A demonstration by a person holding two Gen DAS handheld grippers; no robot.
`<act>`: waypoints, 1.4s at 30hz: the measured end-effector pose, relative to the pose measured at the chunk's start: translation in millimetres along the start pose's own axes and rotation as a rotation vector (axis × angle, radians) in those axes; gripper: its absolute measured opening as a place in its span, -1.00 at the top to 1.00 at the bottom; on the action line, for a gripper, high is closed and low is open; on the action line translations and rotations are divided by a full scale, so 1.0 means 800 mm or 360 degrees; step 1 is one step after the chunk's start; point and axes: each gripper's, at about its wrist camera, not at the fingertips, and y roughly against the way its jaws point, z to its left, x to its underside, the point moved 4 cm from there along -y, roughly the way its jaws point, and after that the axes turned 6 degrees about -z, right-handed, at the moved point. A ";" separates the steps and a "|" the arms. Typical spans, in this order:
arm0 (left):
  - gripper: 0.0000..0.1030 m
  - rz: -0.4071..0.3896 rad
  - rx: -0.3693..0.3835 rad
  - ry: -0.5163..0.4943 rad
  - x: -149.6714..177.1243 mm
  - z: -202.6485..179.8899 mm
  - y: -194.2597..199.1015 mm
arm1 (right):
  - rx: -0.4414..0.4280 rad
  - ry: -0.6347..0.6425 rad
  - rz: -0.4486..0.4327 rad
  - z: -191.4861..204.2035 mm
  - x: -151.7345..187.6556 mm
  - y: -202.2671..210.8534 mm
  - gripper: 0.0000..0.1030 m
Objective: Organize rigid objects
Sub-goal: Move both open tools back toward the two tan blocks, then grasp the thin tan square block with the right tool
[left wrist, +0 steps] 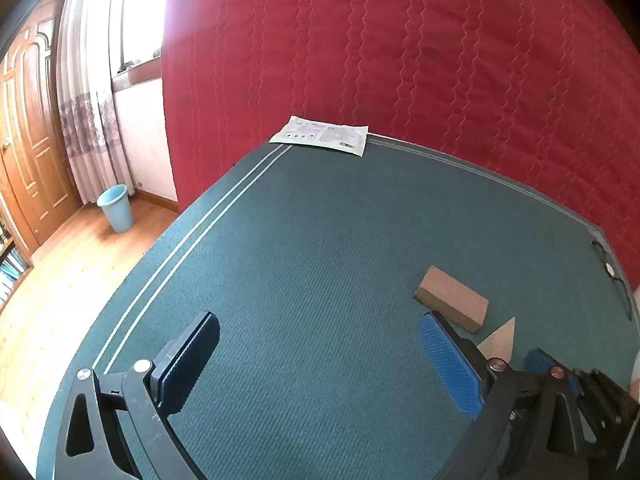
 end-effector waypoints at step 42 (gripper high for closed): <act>-0.98 0.0043 0.0104 -0.0136 0.018 -0.031 -0.013 | 0.0223 -0.0238 -0.0116 -0.077 0.031 0.064 0.32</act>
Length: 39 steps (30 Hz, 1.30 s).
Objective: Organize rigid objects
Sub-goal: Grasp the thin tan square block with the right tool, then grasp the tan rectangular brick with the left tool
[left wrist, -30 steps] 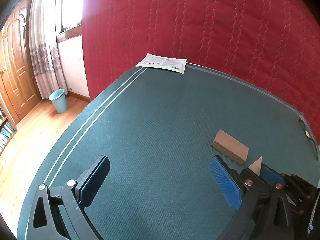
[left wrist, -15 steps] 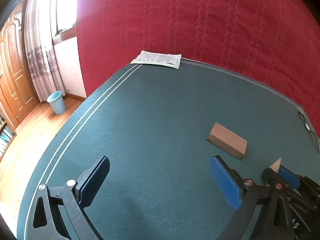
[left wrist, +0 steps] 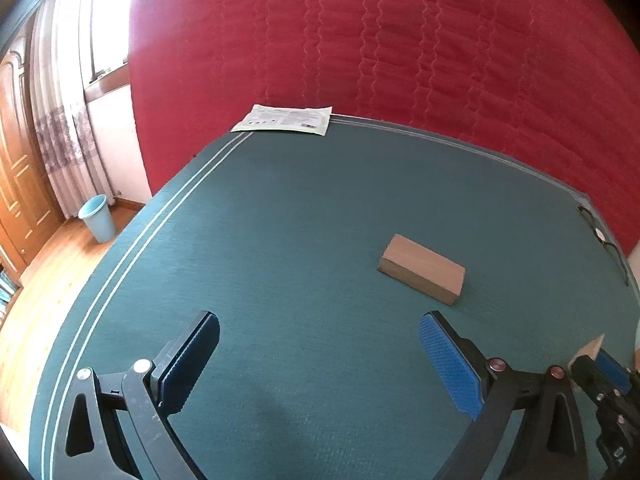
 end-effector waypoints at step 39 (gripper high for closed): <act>-0.26 0.0118 0.0318 -0.0260 -0.018 -0.082 -0.057 | -0.0053 -0.0110 0.0029 -0.015 0.007 -0.004 0.32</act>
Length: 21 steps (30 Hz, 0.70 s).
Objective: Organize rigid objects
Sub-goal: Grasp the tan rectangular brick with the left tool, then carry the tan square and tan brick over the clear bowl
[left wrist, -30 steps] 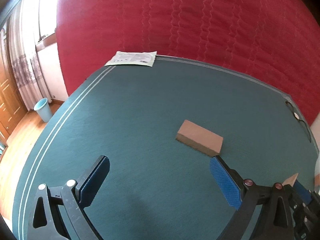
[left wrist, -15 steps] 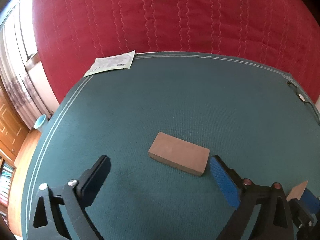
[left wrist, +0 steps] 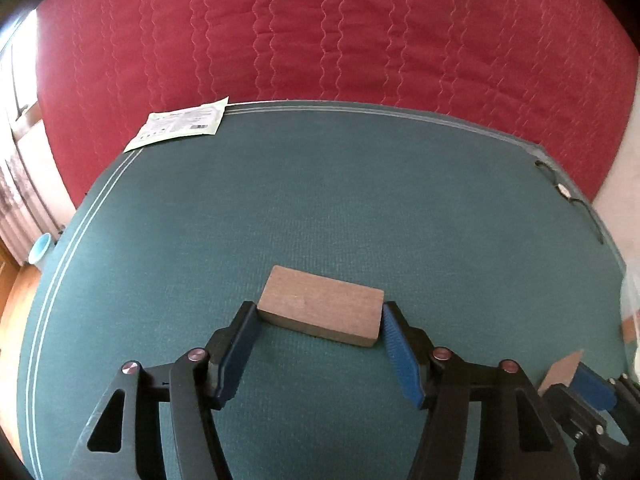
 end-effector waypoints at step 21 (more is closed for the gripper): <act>-0.26 -0.0139 0.0082 -0.0049 0.003 -0.037 0.043 | 0.0062 -0.0088 -0.0148 -0.022 -0.016 0.032 0.32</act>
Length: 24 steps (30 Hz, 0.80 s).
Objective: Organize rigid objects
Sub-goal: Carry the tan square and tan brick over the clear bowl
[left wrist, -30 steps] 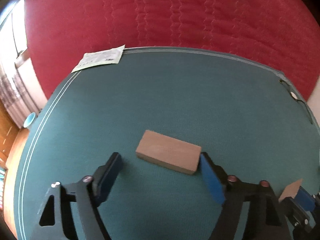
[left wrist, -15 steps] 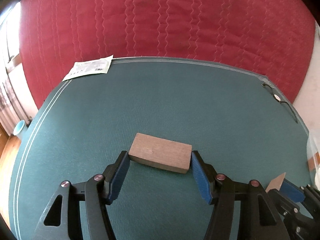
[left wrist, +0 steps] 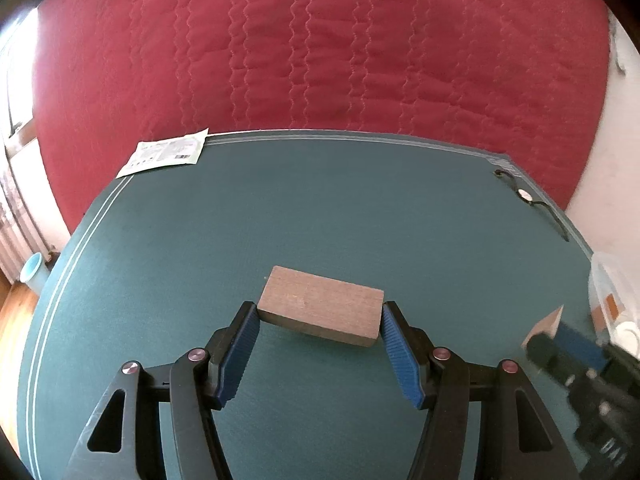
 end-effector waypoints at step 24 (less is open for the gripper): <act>-0.26 -0.0037 0.0145 -0.0158 0.011 -0.070 0.027 | 0.0445 -0.0281 -0.0337 -0.125 -0.049 0.090 0.32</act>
